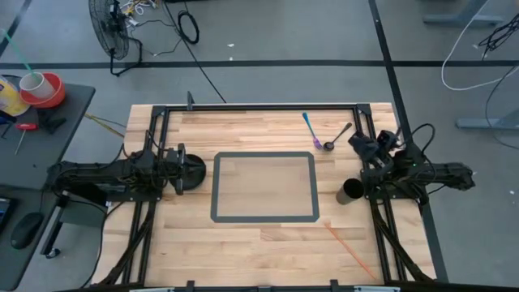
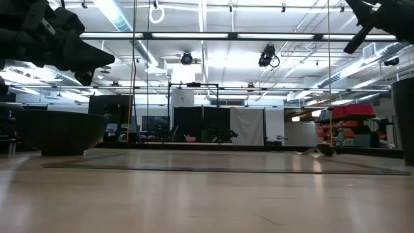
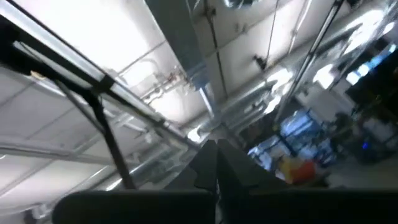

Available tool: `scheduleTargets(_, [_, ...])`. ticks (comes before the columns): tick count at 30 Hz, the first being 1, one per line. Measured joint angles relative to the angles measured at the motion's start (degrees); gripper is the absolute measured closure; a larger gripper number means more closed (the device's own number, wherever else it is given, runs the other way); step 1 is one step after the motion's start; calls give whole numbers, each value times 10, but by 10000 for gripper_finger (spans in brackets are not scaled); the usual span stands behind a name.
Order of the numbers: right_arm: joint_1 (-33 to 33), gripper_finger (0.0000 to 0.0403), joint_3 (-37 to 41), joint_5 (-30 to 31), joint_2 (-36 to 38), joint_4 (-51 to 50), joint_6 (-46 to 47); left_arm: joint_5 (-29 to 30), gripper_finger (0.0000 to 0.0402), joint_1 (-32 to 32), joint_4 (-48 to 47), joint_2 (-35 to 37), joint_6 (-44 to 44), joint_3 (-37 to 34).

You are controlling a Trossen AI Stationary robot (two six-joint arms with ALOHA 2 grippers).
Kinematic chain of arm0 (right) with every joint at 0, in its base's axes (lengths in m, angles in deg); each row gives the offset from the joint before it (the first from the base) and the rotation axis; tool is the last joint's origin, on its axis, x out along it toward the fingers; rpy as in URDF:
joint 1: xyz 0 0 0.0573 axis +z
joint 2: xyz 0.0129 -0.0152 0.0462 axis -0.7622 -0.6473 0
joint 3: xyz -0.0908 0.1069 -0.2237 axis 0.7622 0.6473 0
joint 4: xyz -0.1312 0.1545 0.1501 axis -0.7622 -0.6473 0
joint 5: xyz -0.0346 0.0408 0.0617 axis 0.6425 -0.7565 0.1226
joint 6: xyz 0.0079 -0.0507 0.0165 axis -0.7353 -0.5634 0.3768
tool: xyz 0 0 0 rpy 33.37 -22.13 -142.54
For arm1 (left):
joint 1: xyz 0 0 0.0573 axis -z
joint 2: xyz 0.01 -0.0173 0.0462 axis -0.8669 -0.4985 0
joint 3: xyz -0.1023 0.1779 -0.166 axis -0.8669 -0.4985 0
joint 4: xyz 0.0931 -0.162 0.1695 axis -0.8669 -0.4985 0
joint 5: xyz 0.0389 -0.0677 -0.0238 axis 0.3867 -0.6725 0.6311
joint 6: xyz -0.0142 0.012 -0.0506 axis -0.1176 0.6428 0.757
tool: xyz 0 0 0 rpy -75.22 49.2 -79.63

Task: Pick & Place Utensil
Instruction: Put the black cup on the transparent mat

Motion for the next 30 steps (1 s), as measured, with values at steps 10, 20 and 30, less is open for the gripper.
scheduleTargets(10, [54,388,-1,-10,-136,60,47,0,383,0,0,0,0,0])
scheduleTargets(20, [132,388,-80,-15,-247,67,-25,0,383,0,0,0,0,0])
scheduleTargets(30, [254,389,-177,-47,-389,21,15,0,383,0,0,0,0,0])
